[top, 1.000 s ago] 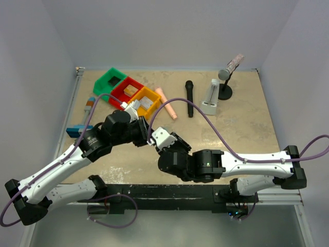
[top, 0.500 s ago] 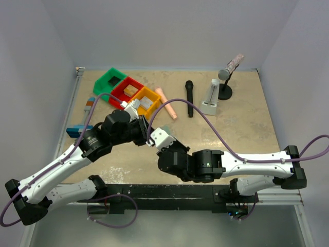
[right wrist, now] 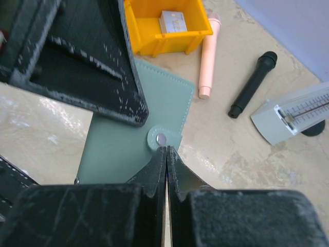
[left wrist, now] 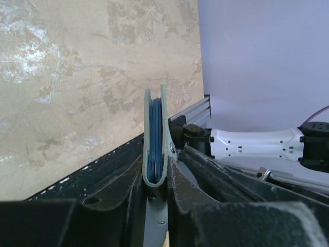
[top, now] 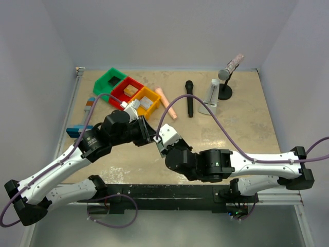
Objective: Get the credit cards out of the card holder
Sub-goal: Open the card holder.
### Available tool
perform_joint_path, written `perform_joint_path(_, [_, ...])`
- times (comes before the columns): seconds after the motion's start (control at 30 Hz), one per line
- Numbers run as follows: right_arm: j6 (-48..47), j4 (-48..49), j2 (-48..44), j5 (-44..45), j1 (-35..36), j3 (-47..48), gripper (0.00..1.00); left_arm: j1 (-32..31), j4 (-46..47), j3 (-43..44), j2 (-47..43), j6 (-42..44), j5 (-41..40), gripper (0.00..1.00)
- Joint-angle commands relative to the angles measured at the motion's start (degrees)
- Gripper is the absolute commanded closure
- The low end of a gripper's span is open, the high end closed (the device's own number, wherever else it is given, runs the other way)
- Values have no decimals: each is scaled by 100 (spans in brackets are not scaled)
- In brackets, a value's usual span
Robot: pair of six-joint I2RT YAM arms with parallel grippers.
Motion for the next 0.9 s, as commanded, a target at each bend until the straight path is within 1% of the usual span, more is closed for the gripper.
perform_joint_path(0.0, [267,703,-295,67,-16,-15,100,-71,57,-78,-30,0,318,100])
perform_joint_path(0.17, [328,650,-383,67,-25,-50,100,-71,66,-105,-56,9,318,100])
perform_joint_path(0.27, [285,650,-401,-125,-25,-76,100,-71,57,-87,-56,9,309,100])
perform_joint_path(0.3, [223,711,-410,-117,-25,-102,97,-71,49,-70,-65,0,309,100])
perform_joint_path(0.33, [205,712,-410,-222,-25,-120,87,-71,31,-61,-65,-9,300,100])
perform_joint_path(0.37, [205,712,-418,-292,-17,-155,75,-79,13,-8,-47,0,300,100])
perform_joint_path(0.4, [214,712,-427,-337,-16,-190,67,-71,-4,18,-47,0,300,100])
perform_joint_path(0.47, [170,659,-436,-390,1,-261,56,-79,-92,115,-30,0,265,100])
perform_joint_path(0.57, [188,501,-462,-320,45,-331,49,-62,-285,299,14,44,107,100])
perform_joint_path(0.73, [188,404,-463,-267,89,-366,48,-62,-479,493,172,62,28,100])
perform_joint_path(0.87, [266,133,-226,-100,124,-182,50,-62,-470,572,216,53,63,100])
